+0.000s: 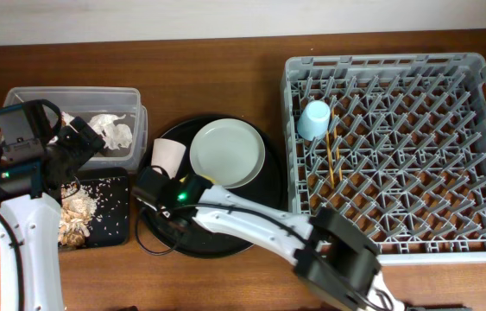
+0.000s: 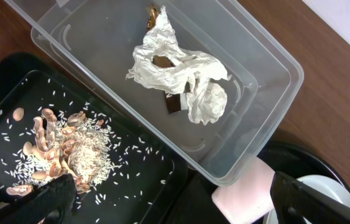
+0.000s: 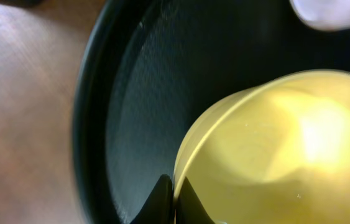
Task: Sort waste into correct bins and load items into the dishwasher rack
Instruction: 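Reach the right gripper to the yellow bowl on the round tray, then carry the yellow bowl into the rack and set it down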
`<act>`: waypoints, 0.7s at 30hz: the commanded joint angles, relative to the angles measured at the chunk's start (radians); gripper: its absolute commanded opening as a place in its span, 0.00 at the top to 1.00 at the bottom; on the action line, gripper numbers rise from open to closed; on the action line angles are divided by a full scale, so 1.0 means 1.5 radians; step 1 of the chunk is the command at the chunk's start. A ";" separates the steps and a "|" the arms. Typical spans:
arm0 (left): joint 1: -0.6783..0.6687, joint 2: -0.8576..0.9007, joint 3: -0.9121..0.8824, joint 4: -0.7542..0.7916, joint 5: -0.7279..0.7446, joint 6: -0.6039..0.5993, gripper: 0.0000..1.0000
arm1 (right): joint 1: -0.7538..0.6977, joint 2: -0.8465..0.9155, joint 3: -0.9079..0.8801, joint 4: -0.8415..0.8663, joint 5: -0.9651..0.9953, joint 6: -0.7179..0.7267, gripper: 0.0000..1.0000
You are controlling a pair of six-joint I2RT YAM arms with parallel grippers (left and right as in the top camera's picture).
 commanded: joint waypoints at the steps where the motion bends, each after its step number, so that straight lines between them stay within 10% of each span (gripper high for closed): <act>1: 0.002 -0.007 0.006 -0.001 0.003 0.004 0.01 | -0.018 -0.146 0.035 -0.027 -0.008 0.043 0.96; 8: 0.002 -0.007 0.006 -0.001 0.003 0.004 0.01 | -0.213 -0.347 0.035 -0.183 -0.204 0.044 0.96; 21: 0.002 -0.007 0.006 -0.001 0.003 0.004 0.01 | -0.700 -0.359 -0.105 -0.257 -0.828 -0.268 0.96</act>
